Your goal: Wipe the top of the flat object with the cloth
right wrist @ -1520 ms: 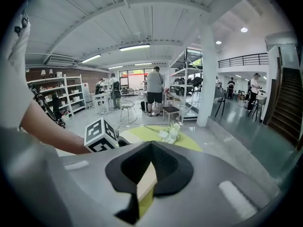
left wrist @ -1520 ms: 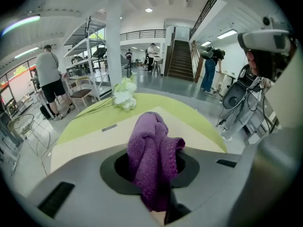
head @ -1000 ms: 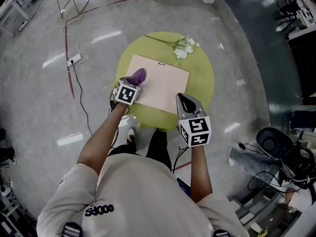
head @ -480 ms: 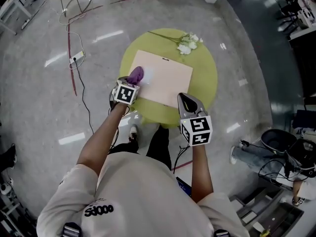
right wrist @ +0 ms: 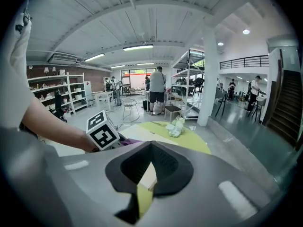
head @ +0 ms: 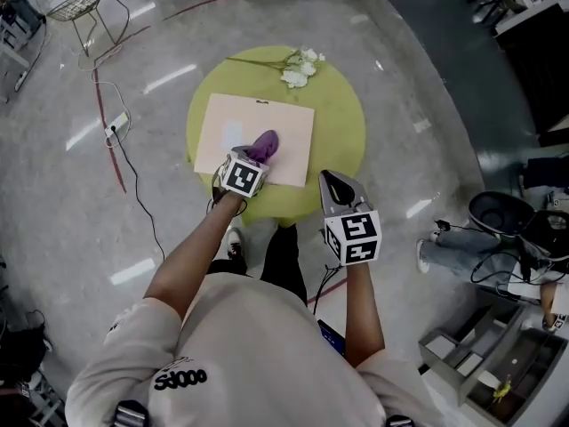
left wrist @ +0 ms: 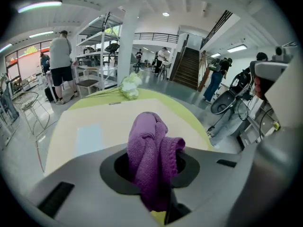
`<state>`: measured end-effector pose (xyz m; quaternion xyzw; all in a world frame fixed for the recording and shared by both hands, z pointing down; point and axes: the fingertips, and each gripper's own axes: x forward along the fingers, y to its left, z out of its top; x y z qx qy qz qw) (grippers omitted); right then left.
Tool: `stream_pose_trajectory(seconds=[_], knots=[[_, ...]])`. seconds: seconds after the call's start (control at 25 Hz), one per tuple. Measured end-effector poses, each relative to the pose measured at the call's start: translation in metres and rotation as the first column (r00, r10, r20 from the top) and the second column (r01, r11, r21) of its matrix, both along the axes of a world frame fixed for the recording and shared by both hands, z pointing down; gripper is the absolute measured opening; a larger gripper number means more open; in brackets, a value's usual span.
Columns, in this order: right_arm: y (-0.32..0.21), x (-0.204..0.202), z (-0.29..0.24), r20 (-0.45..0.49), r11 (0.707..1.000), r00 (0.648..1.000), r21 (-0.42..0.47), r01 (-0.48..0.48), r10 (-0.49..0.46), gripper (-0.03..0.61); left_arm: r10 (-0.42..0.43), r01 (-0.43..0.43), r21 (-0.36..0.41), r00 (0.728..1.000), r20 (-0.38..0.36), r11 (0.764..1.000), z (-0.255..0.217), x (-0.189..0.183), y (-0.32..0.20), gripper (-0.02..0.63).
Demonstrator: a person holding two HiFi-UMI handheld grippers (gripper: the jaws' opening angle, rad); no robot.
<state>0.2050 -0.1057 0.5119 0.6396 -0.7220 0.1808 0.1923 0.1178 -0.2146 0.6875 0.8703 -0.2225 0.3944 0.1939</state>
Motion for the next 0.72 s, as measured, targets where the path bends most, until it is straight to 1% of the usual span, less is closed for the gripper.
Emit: stream_pose_trajectory(seconds=[0.16, 0.32, 0.4, 0.52, 0.6, 0.72], knots=[[0.015, 0.022, 0.007, -0.006, 0.998, 0.998, -0.013, -0.058, 0.058, 0.009, 0.106, -0.106, -0.012, 0.994, -0.013, 0.994, 0.000, 0.040, 0.029, 0.094], [0.033, 0.035, 0.011, -0.009, 0.994, 0.994, -0.026, -0.109, 0.109, 0.009, 0.196, -0.196, -0.024, 0.980, -0.024, 0.980, 0.000, 0.065, 0.059, 0.094], [0.041, 0.039, 0.013, -0.011, 0.991, 0.992, -0.031, -0.130, 0.129, 0.009, 0.248, -0.249, -0.022, 0.968, -0.029, 0.968, -0.001, 0.073, 0.075, 0.094], [0.049, 0.041, 0.015, -0.015, 0.988, 0.989, -0.038, -0.150, 0.149, 0.009, 0.328, -0.328, -0.023, 0.944, -0.033, 0.944, 0.002, 0.081, 0.101, 0.094], [0.050, 0.040, 0.015, -0.017, 0.987, 0.988, -0.039, -0.154, 0.153, 0.009, 0.354, -0.355, -0.029, 0.935, -0.033, 0.934, 0.005, 0.082, 0.112, 0.094], [0.047, 0.036, 0.016, -0.019, 0.988, 0.989, -0.036, -0.148, 0.147, 0.009, 0.368, -0.369, -0.027, 0.929, -0.031, 0.929, 0.007, 0.079, 0.118, 0.094]])
